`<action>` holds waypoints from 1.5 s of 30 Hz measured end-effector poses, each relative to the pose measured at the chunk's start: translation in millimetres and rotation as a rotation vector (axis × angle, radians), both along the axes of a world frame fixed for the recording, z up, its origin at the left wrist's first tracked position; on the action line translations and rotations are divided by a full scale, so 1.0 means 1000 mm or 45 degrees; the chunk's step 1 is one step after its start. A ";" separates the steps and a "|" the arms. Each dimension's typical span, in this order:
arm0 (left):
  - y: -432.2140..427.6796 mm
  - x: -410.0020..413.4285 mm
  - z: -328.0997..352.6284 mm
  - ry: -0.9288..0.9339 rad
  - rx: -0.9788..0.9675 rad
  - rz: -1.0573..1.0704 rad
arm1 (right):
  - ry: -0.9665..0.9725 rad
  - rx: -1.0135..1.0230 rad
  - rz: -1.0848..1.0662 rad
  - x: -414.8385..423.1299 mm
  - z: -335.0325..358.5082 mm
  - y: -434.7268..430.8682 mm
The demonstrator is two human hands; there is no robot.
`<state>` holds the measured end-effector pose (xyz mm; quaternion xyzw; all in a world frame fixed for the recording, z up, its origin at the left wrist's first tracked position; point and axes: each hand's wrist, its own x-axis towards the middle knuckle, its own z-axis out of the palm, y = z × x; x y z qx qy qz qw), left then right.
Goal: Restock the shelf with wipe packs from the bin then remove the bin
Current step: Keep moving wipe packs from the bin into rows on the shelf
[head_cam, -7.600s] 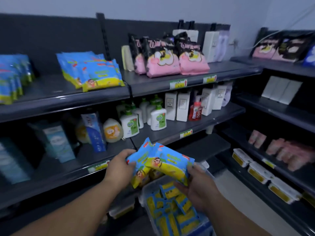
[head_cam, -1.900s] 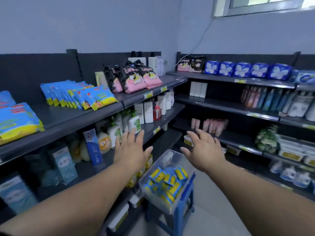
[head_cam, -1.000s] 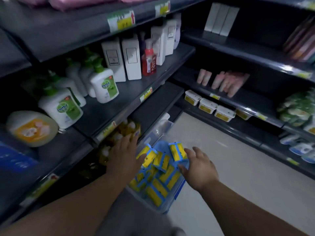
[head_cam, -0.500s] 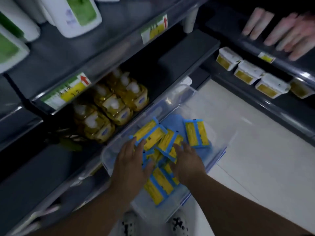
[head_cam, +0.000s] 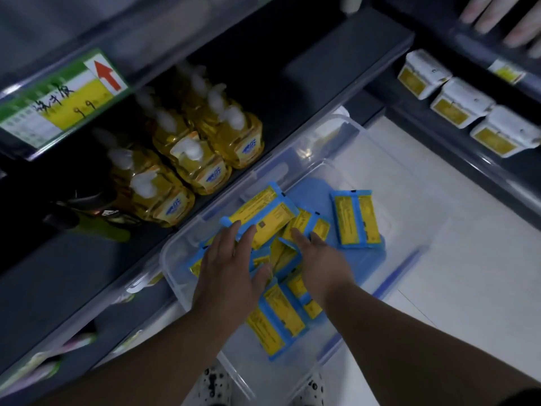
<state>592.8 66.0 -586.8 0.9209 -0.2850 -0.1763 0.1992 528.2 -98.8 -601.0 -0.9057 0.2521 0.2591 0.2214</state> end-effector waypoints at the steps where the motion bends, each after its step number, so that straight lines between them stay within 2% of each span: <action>1: -0.003 -0.001 0.003 0.009 0.002 -0.001 | -0.033 -0.004 -0.003 -0.001 0.004 -0.003; 6: -0.020 -0.004 0.024 0.125 0.009 -0.001 | -0.266 -0.005 -0.257 -0.014 0.031 -0.021; 9: -0.031 -0.002 0.040 0.209 -0.013 0.019 | -0.532 0.156 -0.565 -0.022 0.047 -0.027; 11: -0.037 0.000 0.049 0.258 -0.075 0.046 | -0.610 0.283 -0.738 -0.025 0.054 -0.031; 16: -0.036 0.006 0.064 0.367 -0.146 0.120 | -0.669 0.742 -1.109 -0.021 0.069 -0.034; 21: -0.019 0.017 0.067 0.607 -0.346 0.354 | -0.620 1.231 -1.328 -0.004 0.076 -0.014; 23: -0.008 0.020 0.063 0.706 -0.436 0.468 | -0.558 1.341 -1.340 0.001 0.070 -0.003; 26: 0.010 0.025 0.053 0.675 -0.538 0.596 | -0.449 1.291 -1.222 0.007 0.060 0.006; 28: 0.019 0.026 0.049 0.583 -0.563 0.567 | -0.430 1.256 -1.127 0.011 0.053 0.012; 31: 0.032 0.031 0.043 0.423 -0.568 0.563 | -0.386 0.877 -0.853 0.017 0.035 0.017; 33: 0.039 0.035 0.039 0.343 -0.594 0.588 | -0.369 0.746 -0.749 0.021 0.030 0.022; 37: 0.050 0.039 0.034 0.194 -0.590 0.595 | -0.344 0.451 -0.364 0.032 0.015 0.033; 42: 0.066 0.048 0.027 0.117 -0.692 0.609 | -0.219 0.298 -0.225 0.048 -0.009 0.046; 45: 0.072 0.051 0.026 0.057 -0.720 0.608 | -0.194 0.245 -0.252 0.057 -0.016 0.048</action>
